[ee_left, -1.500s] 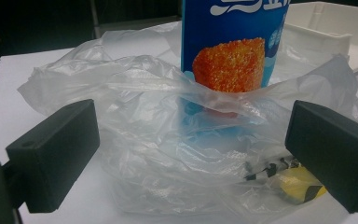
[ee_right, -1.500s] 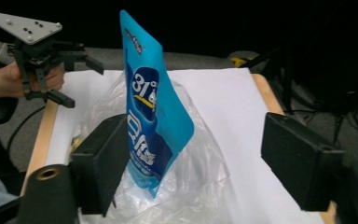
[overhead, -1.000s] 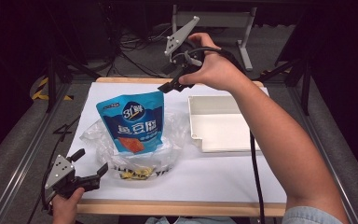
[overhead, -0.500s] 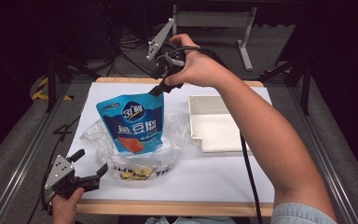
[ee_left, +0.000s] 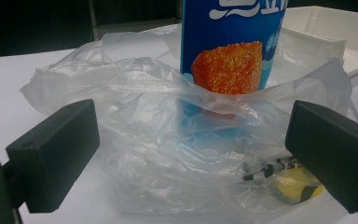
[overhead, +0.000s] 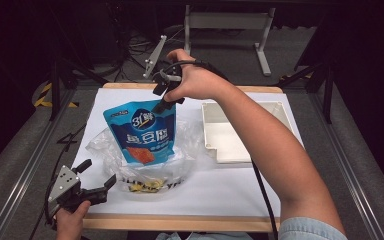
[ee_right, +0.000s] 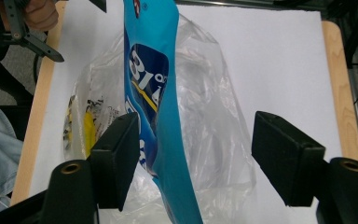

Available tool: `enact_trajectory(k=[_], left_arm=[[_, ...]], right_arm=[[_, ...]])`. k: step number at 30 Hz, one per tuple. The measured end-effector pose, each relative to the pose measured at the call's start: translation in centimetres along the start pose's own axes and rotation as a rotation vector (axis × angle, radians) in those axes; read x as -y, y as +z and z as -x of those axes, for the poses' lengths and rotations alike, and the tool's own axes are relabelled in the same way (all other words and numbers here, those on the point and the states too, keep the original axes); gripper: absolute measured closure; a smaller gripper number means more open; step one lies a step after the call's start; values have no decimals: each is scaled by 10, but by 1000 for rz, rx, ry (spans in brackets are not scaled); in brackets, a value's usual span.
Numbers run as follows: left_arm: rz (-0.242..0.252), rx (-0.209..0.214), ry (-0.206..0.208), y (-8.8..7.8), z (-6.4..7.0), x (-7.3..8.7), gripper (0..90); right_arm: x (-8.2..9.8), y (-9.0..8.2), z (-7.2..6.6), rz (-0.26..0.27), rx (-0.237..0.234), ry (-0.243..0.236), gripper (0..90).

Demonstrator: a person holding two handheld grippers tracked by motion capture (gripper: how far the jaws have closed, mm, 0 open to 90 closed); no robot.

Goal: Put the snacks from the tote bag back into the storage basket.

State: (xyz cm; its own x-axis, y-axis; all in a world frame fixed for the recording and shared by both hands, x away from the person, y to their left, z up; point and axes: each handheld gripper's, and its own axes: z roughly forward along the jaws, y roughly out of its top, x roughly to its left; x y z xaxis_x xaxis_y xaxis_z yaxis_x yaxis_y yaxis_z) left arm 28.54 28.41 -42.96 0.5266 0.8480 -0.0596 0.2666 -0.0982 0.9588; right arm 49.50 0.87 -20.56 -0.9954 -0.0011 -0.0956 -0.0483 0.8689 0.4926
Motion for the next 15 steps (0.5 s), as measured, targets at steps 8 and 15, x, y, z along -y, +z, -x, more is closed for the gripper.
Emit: enact_trajectory(k=[8, 15], left_arm=[[-1, 2, -1, 0, 0, 0, 36], [-1, 3, 1, 0, 0, 0, 36]], right_arm=[[-2, 18, -2, -48, -35, -17, 330], [-3, 28, -4, -84, -51, -25, 345]])
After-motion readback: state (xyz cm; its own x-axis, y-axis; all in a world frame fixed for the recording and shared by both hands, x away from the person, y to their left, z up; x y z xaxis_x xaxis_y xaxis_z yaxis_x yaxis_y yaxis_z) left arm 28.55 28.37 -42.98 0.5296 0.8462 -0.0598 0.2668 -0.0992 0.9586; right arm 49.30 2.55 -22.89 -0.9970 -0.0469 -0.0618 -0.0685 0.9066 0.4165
